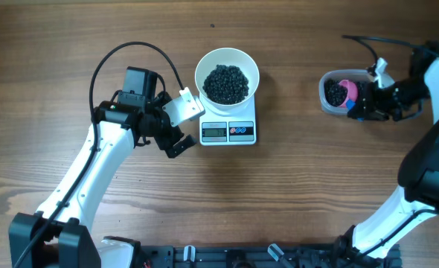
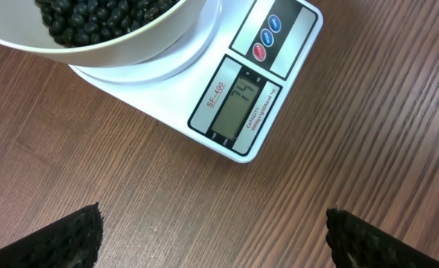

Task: Scoop item into bowl and weigh 150g on scale
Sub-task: 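Dip the scoop into the bean tub with the right gripper, then carry the scoop over the white bowl and tip beans in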

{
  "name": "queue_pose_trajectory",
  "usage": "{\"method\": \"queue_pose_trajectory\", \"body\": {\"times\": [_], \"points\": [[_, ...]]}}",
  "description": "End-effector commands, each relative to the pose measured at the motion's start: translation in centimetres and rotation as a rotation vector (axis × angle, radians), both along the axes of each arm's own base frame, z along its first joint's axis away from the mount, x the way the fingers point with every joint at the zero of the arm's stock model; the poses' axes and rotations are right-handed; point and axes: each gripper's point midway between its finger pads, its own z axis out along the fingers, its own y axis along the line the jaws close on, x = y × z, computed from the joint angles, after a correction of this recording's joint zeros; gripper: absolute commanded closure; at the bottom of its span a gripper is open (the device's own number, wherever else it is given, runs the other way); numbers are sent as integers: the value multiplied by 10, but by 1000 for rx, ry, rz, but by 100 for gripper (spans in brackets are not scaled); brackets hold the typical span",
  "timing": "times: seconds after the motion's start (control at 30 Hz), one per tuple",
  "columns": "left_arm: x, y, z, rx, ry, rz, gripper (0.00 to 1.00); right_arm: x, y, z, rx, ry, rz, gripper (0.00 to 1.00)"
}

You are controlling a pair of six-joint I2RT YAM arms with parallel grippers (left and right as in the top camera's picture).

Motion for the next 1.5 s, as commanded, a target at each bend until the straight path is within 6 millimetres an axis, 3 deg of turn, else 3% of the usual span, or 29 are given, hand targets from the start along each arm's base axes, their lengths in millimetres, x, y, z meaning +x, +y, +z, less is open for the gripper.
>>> {"method": "queue_pose_trajectory", "body": {"times": [0.0,0.23,0.33,0.73,0.87,1.13,1.2,1.4,1.47], "points": [[1,-3,1,-18,-1,-15,0,7,4,8,138,-64,-28,96],[1,-3,1,-18,-1,-15,0,6,-25,19,221,-127,-143,96],[1,-3,1,-18,-1,-15,0,2,-29,27,274,-172,-143,96],[1,-3,1,-18,-1,-15,0,4,-7,64,482,-309,-114,96],[1,-3,1,-18,-1,-15,0,11,25,69,520,-300,-48,96],[1,-3,1,-18,-1,-15,0,35,117,85,510,-251,139,96],[1,-3,1,-18,-1,-15,0,42,141,94,480,-261,196,96],[1,-3,1,-18,-1,-15,0,51,183,110,300,-266,305,96],[1,-3,1,-18,-1,-15,0,53,196,108,211,-270,333,96]]}}
